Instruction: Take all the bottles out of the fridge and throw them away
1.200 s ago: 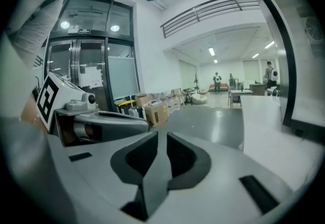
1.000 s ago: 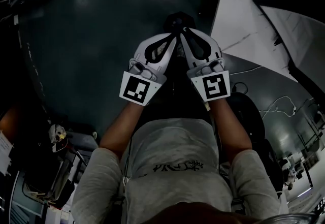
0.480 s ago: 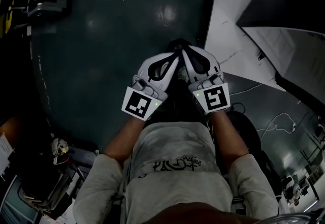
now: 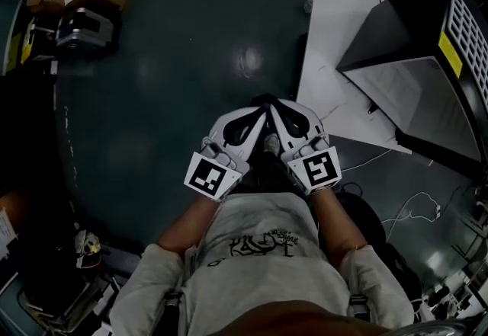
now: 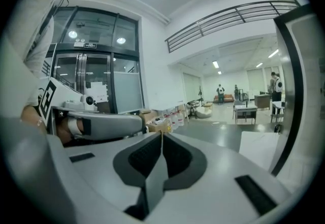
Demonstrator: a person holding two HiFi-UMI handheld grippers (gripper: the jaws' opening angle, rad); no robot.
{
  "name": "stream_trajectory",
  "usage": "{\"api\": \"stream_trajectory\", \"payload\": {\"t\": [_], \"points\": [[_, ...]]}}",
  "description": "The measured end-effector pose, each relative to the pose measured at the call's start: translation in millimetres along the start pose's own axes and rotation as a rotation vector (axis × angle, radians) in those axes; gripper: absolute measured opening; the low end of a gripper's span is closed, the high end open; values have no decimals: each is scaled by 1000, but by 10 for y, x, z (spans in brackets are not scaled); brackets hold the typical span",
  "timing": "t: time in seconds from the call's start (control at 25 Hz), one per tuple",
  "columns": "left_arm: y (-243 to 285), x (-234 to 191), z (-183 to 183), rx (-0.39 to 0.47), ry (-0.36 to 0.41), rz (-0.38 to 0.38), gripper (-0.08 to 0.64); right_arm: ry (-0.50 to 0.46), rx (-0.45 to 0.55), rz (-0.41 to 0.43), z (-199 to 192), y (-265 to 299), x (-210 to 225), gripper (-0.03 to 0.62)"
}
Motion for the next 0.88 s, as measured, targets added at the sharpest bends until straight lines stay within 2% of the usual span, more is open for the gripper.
{"api": "stream_trajectory", "payload": {"t": [0.52,0.64,0.88], "points": [[-206,217,764,108,59,-30,8,-12,14,-3,702,-309,-176,11],[-247,284,901,118,86,-30,8,-21,56,17,831,-360,-222,11],[-327,405,1141,145,106,-47,8,-27,52,5,1130,-462,-299,11]]}}
Point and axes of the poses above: the fingertips, and each gripper's own axes: y forward along the fingers, x to its right, z out of its top, the point moved 3 cm from there along -y, backward along the fingers, and after that the axes turned 5 degrees about z, right-handed, at the moved point
